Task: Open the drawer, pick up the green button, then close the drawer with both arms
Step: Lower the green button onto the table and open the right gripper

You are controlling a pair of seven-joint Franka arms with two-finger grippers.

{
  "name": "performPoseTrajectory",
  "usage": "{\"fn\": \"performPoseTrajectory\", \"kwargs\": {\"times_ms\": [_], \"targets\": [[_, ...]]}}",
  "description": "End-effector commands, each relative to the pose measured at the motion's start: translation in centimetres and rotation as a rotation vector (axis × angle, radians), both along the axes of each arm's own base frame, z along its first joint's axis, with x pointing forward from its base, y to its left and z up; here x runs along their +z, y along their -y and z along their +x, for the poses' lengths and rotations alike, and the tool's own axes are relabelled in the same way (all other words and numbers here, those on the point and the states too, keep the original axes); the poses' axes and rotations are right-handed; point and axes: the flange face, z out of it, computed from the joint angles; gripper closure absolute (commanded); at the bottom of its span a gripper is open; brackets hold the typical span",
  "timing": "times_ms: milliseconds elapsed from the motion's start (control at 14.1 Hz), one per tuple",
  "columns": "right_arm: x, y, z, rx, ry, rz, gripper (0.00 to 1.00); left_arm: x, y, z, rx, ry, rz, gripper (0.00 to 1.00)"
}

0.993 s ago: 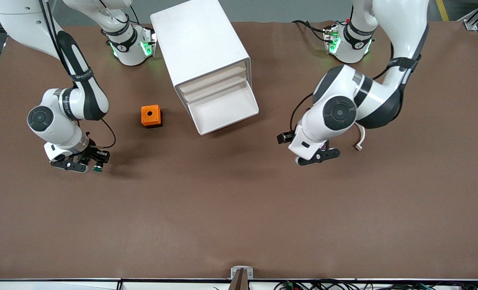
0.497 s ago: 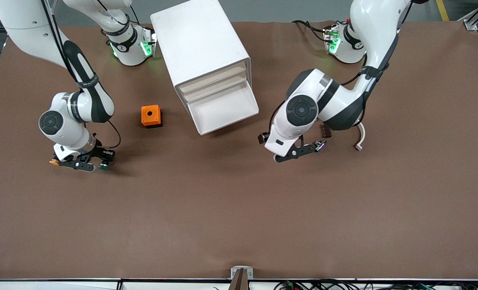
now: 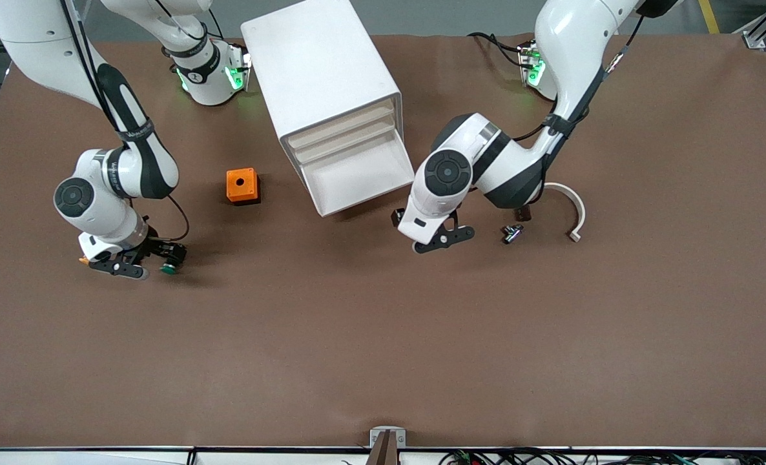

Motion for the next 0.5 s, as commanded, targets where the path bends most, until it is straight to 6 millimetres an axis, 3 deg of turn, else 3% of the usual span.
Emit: {"fn": "performPoseTrajectory", "kwargs": {"times_ms": [0, 426], "targets": [[4.3, 0.6, 1.5, 0.0, -0.041, -0.004, 0.0, -1.0, 1.5, -1.0, -0.006, 0.034, 0.021, 0.0], [11.4, 1.4, 2.6, -0.035, -0.059, 0.011, 0.0, -2.3, 4.4, -2.8, -0.012, 0.062, -0.011, 0.0]]}}
